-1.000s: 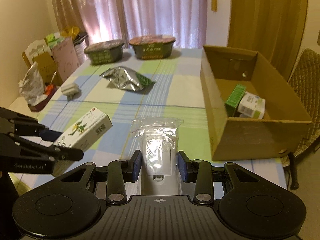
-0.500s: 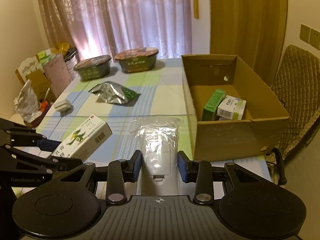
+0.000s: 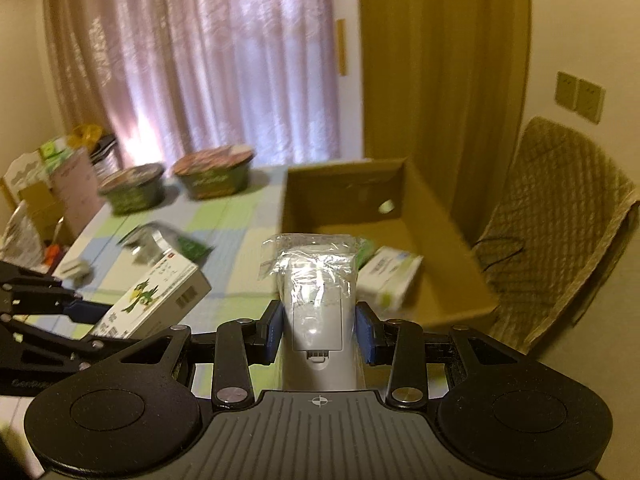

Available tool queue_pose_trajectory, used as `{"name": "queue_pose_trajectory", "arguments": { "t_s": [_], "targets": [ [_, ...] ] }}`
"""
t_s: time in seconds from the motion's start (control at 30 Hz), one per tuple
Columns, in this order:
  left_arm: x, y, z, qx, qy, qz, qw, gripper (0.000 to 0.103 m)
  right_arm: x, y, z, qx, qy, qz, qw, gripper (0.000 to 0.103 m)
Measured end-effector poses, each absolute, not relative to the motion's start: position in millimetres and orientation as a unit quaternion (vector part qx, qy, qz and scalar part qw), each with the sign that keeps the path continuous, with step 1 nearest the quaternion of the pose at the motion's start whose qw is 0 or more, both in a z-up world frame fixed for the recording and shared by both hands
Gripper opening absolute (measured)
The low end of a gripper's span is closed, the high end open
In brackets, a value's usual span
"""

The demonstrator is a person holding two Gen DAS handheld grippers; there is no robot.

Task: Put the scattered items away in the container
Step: 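Carry the cream box and bagged tube in both tools over the cardboard box, then drop the bagged tube with the right tool while the left tool releases the cream box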

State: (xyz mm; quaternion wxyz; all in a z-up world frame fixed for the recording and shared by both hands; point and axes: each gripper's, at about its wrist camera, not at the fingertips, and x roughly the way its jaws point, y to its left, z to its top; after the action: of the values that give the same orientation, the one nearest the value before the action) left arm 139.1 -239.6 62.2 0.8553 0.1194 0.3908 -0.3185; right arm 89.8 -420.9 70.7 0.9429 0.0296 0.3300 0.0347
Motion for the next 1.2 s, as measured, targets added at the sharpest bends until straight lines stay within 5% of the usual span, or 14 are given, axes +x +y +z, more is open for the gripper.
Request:
{"name": "queue_pose_trajectory", "arguments": {
  "t_s": [0.47,1.2],
  "targets": [
    [209.1,-329.8,50.6,0.103,0.371,-0.346,0.855,0.033,174.3,-485.0,72.7,0.042,0.317,0.026,0.947,0.041],
    [232.0,-345.6,18.6,0.127,0.379,-0.340,0.851,0.034,201.6,-501.6,41.7,0.051,0.344,0.022,0.937,0.041]
  ]
}}
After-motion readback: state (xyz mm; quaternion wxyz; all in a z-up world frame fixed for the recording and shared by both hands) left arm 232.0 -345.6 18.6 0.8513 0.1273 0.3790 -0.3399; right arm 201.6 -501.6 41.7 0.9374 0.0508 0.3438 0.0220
